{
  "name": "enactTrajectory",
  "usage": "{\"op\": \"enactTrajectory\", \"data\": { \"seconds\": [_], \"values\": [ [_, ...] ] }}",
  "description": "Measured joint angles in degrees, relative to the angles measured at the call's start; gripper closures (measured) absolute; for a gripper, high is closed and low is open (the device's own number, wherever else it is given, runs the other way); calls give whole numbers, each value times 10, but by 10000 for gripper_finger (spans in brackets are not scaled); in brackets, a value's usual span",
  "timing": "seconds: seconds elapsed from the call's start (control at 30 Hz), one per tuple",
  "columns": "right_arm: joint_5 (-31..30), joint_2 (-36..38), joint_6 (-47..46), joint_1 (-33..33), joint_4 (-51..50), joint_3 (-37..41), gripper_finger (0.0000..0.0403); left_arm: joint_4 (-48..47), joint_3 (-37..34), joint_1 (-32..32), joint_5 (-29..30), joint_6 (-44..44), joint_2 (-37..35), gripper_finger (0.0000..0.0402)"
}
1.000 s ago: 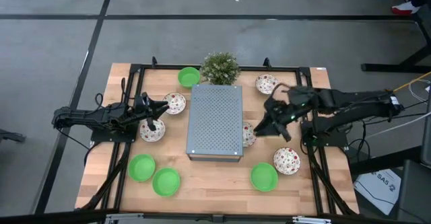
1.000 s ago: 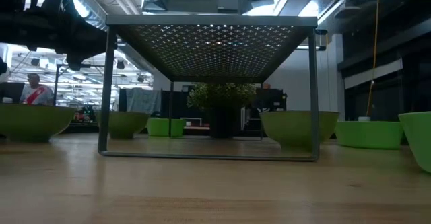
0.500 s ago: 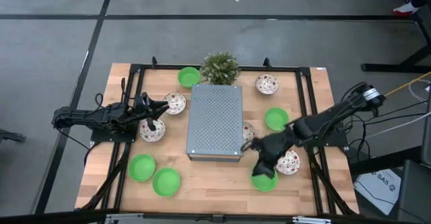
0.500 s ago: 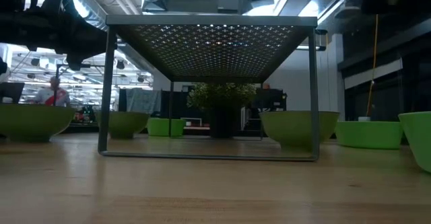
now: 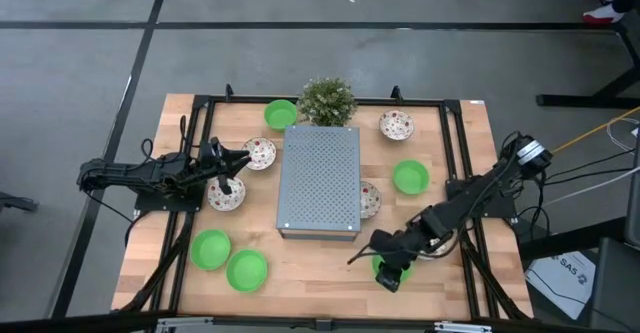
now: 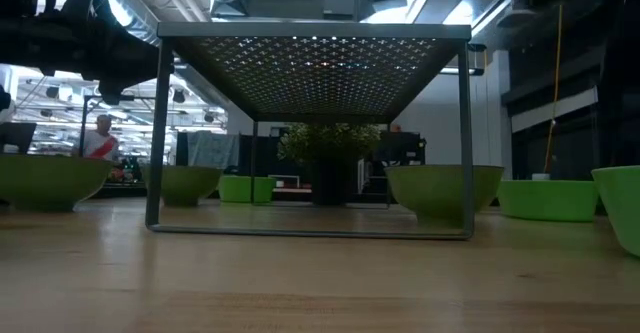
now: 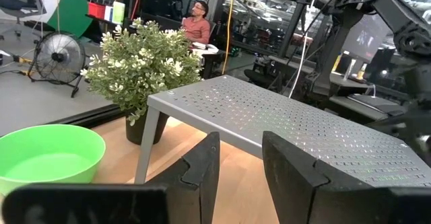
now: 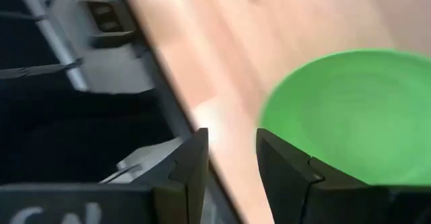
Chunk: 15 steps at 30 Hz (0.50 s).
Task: Pick & Place Mini bowls
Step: Put the green bowl on the shelf
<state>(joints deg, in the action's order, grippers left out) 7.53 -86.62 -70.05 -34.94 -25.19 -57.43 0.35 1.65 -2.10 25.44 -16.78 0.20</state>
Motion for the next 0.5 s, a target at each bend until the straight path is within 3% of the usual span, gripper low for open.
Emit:
{"op": "enactTrajectory", "data": {
  "seconds": [0.5],
  "values": [
    [0, -55, -4, -3, 15, 0, 276, 0, 0, 0, 0, 0, 0, 295]
  ]
}}
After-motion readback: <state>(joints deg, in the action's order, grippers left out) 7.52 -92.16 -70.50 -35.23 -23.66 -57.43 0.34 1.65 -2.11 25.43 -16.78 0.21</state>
